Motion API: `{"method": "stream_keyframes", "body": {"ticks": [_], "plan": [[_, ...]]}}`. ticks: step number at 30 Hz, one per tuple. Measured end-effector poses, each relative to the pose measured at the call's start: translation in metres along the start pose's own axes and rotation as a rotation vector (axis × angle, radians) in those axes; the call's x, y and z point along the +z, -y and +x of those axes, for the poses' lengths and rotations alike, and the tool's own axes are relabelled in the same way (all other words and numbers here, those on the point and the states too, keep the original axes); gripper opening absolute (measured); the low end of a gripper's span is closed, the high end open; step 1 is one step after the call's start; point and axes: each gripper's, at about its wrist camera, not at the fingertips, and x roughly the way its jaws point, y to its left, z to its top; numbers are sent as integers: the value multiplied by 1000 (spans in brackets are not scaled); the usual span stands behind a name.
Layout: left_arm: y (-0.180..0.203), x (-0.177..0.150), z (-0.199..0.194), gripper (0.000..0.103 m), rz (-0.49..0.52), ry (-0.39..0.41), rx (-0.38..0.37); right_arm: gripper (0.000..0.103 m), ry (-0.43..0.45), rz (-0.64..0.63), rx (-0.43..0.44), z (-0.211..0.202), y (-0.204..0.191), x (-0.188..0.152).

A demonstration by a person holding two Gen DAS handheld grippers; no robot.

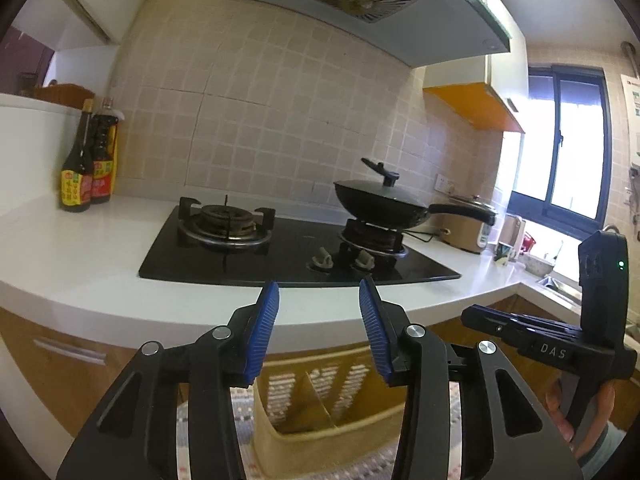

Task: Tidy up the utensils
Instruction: 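Lift the clear spoon with the left gripper and drop it into the caddy, then grasp a wooden chopstick with the left gripper while the right gripper grasps a clear spoon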

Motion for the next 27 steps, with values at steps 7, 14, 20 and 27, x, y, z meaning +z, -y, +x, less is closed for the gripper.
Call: {"method": "stream_keyframes", "body": {"ticks": [7,14,20,27], "plan": [[24,11,-55,49,23,-4,-15,50,-22,-38,-9,-53,-25,-8],[39,-17,-75,49,30,-209,1,50,-272,-44,-79,-61,-44,-52],[27,-89,-49,46,-3,-559,34,37,-535,36,-47,-37,-33,-117],[6,-158,-28,20,-72,-769,52,26,-651,124,-24,-28,-27,-180]]}}
